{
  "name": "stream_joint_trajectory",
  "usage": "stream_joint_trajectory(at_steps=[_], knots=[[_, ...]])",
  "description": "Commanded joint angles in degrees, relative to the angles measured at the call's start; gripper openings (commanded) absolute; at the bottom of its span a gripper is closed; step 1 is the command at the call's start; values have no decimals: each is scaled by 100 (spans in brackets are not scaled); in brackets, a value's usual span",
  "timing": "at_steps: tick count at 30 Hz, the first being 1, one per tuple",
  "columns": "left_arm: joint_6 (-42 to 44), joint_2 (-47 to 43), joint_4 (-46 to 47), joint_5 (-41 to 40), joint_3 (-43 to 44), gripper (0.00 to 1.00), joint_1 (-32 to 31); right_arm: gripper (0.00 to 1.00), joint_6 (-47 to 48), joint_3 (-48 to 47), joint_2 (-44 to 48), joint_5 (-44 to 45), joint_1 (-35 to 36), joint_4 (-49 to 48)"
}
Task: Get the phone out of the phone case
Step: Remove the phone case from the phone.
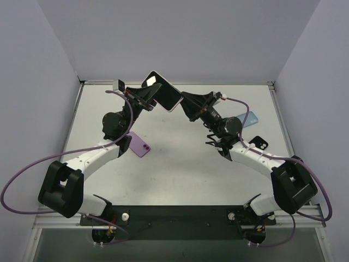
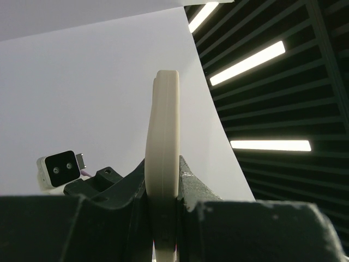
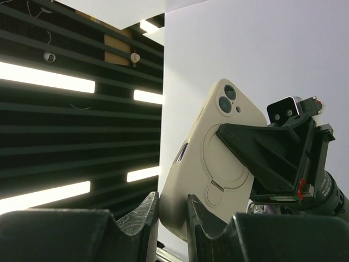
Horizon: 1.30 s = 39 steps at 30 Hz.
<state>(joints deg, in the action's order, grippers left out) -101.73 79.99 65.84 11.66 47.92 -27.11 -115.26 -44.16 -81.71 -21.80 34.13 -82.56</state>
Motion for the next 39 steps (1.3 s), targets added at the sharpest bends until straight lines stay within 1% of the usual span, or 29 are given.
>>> stream_joint_trajectory(at_steps=[1, 7, 19, 27, 29, 30, 31, 32, 33, 34, 35, 36, 37, 38, 39], knots=[[-286, -431, 2969, 680, 648, 0, -330, 0, -1156, -137, -380, 150, 340, -1262], [-365, -528, 2961, 706, 911, 0, -330, 0, -1148, -241, -564, 176, 410, -1271], [-400, -783, 2952, 653, 974, 0, -347, 0, -1095, -471, -995, 176, 630, -1271], [-453, -827, 2952, 601, 965, 0, -374, 0, -472, -260, -1321, -201, 630, -1245], [-488, -800, 2952, 609, 947, 0, -374, 0, -375, -163, -1356, -315, 621, -1009], [-497, -792, 2952, 618, 938, 0, -374, 0, -252, -128, -1313, -612, 613, -755], [-505, -783, 2943, 618, 886, 0, -374, 0, 106, -67, -1129, -745, 560, -404], [-532, -783, 2908, 618, 851, 0, -374, 0, 422, -31, -980, -886, 542, 513], [-532, -783, 2873, 609, 816, 0, -374, 0, 748, -31, -813, -1000, 516, 1175], [-532, -791, 2829, 635, 789, 0, -374, 0, 1708, -153, -420, -1141, 498, 2017], [-532, -783, 2811, 636, 745, 0, -374, 0, 2266, -302, -224, -1099, 472, 3983], [-532, -774, 2802, 636, 745, 0, -374, 0, 2759, -460, 56, -985, 472, 4968], [-575, -748, 2811, 644, 745, 0, -374, 0, 3251, -618, 146, -679, 454, 6240], [-576, -695, 2837, 644, 736, 0, -374, 0, 3726, -759, 190, -589, 419, 6583], [-611, -669, 2881, 636, 745, 0, -374, 0, 3809, -752, 226, -554, 393, 6752]])
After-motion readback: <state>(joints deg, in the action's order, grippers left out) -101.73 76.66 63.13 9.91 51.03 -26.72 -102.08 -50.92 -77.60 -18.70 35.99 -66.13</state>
